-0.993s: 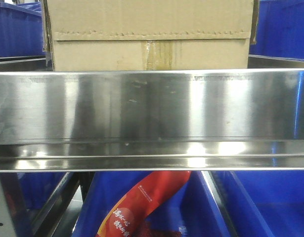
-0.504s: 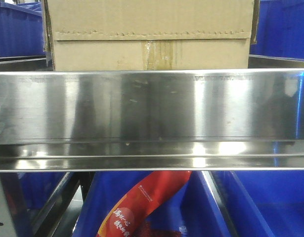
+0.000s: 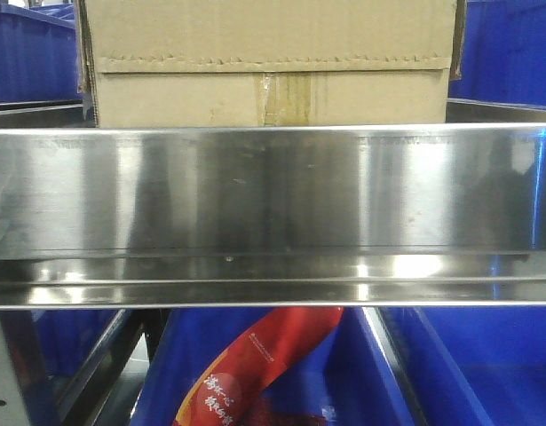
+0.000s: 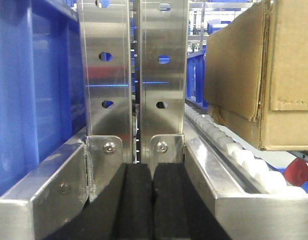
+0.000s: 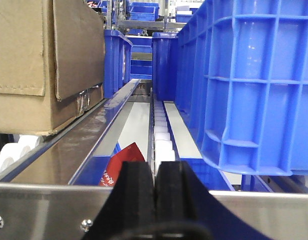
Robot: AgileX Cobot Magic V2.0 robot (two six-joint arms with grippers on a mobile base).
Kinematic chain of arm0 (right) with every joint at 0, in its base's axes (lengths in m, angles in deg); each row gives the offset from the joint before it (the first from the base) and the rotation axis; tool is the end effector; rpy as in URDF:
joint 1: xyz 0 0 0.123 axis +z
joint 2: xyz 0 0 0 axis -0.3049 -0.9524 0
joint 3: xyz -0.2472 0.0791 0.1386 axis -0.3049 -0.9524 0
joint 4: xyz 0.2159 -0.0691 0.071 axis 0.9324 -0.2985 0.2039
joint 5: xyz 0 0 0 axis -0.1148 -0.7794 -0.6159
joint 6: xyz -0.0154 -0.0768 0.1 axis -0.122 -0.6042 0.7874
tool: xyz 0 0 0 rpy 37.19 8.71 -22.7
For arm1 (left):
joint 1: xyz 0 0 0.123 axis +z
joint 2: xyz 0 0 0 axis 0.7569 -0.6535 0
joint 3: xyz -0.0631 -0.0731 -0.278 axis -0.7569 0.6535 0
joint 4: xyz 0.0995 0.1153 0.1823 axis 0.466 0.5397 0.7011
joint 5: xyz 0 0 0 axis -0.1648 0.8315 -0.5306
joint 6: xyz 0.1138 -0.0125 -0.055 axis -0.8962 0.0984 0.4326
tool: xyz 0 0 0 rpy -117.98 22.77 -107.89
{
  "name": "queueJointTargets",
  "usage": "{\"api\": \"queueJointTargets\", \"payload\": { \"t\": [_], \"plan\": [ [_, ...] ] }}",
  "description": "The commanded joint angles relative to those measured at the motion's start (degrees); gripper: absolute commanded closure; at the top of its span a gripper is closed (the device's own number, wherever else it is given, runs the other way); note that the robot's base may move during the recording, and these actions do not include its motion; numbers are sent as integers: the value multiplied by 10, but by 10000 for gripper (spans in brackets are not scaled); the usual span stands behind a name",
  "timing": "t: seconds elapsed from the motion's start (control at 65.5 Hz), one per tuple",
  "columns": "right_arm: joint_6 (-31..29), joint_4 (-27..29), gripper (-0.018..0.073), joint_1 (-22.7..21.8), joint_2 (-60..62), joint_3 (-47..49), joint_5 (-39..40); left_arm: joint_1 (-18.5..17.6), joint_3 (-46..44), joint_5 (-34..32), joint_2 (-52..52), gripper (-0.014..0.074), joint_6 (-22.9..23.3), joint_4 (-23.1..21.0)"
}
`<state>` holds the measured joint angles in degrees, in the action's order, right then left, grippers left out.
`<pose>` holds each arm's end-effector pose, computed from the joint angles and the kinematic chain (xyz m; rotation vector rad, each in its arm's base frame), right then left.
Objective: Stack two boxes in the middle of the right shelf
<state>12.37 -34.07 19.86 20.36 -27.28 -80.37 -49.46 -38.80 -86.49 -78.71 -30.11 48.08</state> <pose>0.0690 0.0032 0.2087 -0.0237 1.5471 0.0425 0.0689 -0.0003 0.2155 0.0241 1.4903 0.0186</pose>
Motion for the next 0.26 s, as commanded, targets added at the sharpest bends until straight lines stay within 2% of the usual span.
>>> {"api": "queueJointTargets", "payload": {
  "t": [0.0, 0.244],
  "plan": [
    [0, -2, 711, -3, 2, 0, 13, 1, -1, -9, 3, 707, -1, 0],
    [0, -2, 711, -3, 2, 0, 13, 1, -1, -9, 3, 707, -1, 0]
  ]
}}
